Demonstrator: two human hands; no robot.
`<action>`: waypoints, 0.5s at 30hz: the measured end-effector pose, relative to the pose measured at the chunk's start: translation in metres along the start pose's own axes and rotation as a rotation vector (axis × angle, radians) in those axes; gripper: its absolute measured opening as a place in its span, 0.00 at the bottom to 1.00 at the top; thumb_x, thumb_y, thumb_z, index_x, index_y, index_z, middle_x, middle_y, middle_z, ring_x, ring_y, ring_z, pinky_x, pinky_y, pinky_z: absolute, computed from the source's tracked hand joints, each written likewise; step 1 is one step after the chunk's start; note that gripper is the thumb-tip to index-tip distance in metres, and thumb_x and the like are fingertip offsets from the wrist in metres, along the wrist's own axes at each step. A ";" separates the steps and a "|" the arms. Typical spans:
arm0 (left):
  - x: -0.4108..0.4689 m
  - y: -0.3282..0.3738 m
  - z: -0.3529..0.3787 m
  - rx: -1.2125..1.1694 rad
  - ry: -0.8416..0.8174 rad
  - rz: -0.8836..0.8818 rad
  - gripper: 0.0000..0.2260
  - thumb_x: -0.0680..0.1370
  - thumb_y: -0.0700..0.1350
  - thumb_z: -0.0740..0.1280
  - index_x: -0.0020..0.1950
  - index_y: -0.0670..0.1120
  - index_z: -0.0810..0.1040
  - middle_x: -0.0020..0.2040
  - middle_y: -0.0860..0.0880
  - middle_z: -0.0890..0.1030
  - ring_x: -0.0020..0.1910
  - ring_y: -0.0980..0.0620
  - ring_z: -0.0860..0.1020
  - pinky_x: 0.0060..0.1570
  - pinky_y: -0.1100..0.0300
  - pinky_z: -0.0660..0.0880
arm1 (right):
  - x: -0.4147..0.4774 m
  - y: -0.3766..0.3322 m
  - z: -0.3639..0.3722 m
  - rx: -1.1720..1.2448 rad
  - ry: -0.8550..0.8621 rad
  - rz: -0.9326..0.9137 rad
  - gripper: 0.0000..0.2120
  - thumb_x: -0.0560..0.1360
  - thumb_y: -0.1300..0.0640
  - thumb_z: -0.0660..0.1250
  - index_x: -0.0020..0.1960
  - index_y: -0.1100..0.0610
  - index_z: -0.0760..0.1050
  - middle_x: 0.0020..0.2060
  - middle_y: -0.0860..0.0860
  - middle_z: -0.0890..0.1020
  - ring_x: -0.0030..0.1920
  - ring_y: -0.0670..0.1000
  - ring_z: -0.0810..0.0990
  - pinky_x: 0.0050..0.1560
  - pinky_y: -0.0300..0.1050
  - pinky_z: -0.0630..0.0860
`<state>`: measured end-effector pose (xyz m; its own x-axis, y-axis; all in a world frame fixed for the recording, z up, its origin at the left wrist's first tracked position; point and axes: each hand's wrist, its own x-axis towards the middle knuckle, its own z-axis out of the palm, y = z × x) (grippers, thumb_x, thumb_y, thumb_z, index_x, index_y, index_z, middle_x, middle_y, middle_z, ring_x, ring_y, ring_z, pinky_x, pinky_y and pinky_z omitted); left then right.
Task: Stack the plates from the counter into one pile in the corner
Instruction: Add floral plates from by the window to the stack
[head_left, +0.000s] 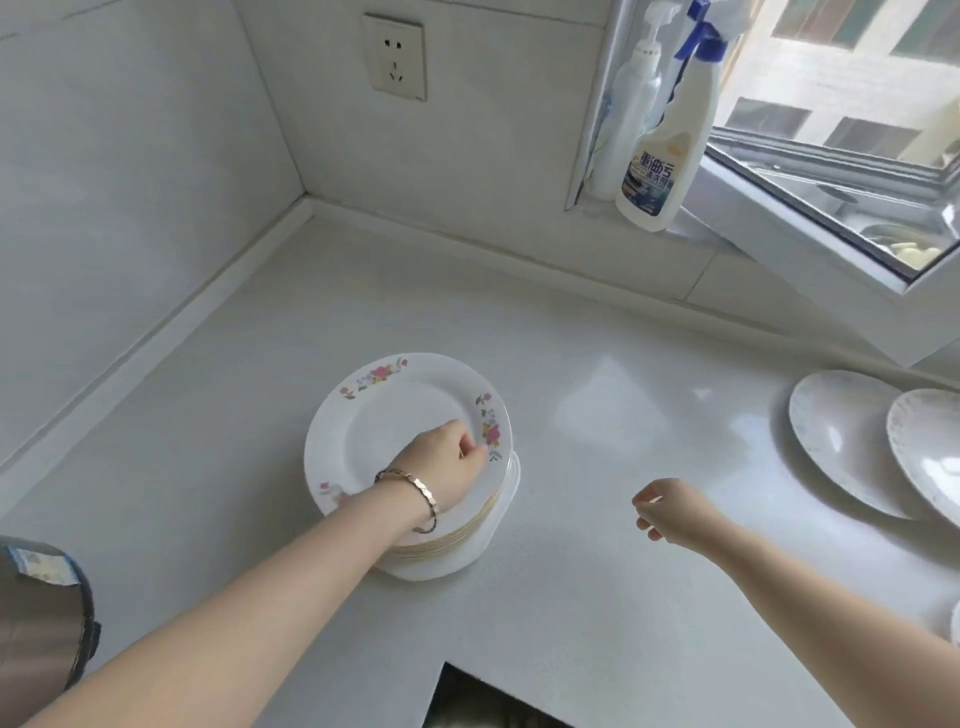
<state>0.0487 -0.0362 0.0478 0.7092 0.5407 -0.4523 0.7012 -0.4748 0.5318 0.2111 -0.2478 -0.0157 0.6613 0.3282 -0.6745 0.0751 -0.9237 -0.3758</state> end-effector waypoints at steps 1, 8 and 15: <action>0.009 0.014 0.009 -0.041 -0.084 0.022 0.12 0.78 0.49 0.58 0.35 0.50 0.64 0.35 0.51 0.74 0.34 0.49 0.74 0.34 0.60 0.67 | -0.002 0.007 -0.004 0.015 0.017 0.022 0.08 0.75 0.61 0.57 0.50 0.56 0.73 0.39 0.51 0.81 0.34 0.48 0.78 0.30 0.36 0.69; 0.052 0.094 0.089 0.030 -0.428 0.047 0.10 0.78 0.43 0.55 0.35 0.47 0.64 0.31 0.50 0.75 0.27 0.54 0.75 0.31 0.65 0.67 | -0.029 0.084 -0.034 0.187 0.153 0.172 0.09 0.75 0.62 0.57 0.49 0.58 0.75 0.41 0.54 0.81 0.33 0.50 0.77 0.33 0.37 0.71; 0.050 0.174 0.166 0.055 -0.493 0.070 0.10 0.77 0.42 0.55 0.36 0.46 0.65 0.32 0.48 0.76 0.28 0.53 0.75 0.31 0.64 0.67 | -0.050 0.188 -0.075 0.370 0.278 0.293 0.10 0.74 0.62 0.57 0.49 0.56 0.76 0.38 0.52 0.81 0.30 0.47 0.76 0.27 0.32 0.71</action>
<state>0.2182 -0.2075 -0.0011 0.6953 0.1196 -0.7086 0.6440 -0.5415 0.5404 0.2481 -0.4526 -0.0051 0.7910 -0.0431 -0.6103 -0.3764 -0.8207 -0.4298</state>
